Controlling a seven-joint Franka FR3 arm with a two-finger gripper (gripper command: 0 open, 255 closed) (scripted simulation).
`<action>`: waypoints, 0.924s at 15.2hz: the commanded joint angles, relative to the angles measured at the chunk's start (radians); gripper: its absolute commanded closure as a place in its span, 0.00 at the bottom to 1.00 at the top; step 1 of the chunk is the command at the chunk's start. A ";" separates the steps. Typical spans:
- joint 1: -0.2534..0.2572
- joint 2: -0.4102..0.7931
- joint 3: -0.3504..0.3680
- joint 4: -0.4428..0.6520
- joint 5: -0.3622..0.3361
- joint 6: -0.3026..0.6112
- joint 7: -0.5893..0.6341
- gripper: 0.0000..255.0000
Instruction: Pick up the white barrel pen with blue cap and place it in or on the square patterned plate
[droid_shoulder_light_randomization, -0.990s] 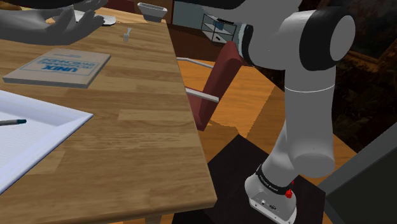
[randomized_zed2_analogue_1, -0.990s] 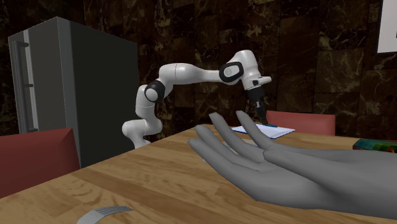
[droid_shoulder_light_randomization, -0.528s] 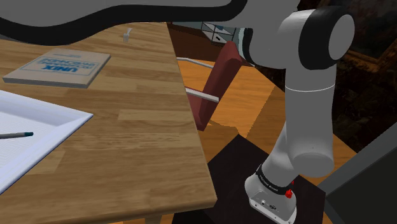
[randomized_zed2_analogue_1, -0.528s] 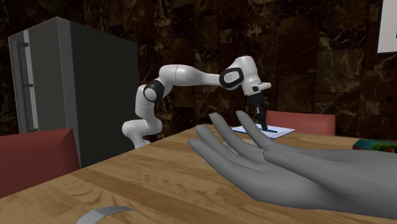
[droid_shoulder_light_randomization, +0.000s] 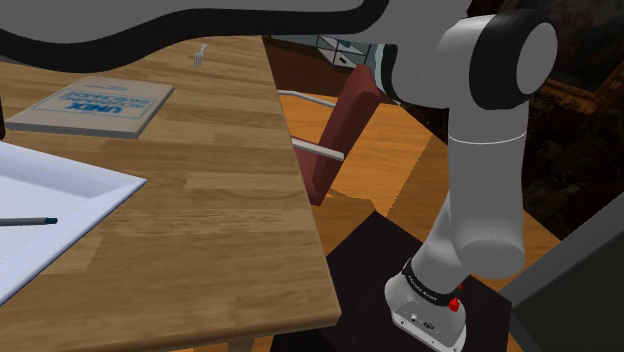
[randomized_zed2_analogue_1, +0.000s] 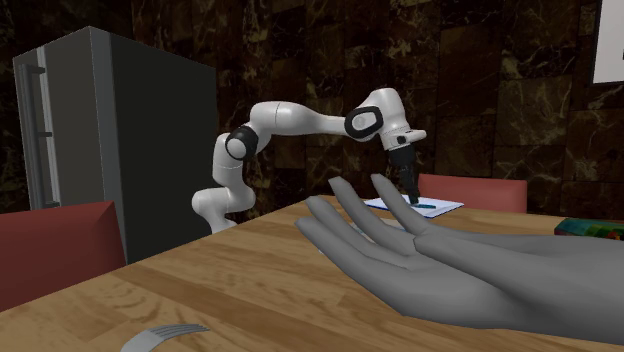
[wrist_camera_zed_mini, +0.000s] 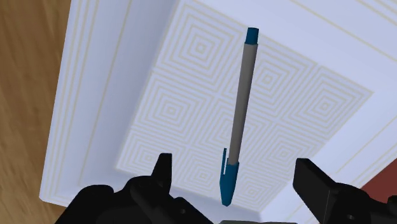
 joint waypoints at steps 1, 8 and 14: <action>0.000 0.000 0.000 0.000 0.000 0.000 0.000 0.00; -0.014 -0.047 0.020 0.060 0.035 -0.095 -0.022 0.00; -0.013 -0.046 0.020 0.061 0.035 -0.095 -0.022 0.00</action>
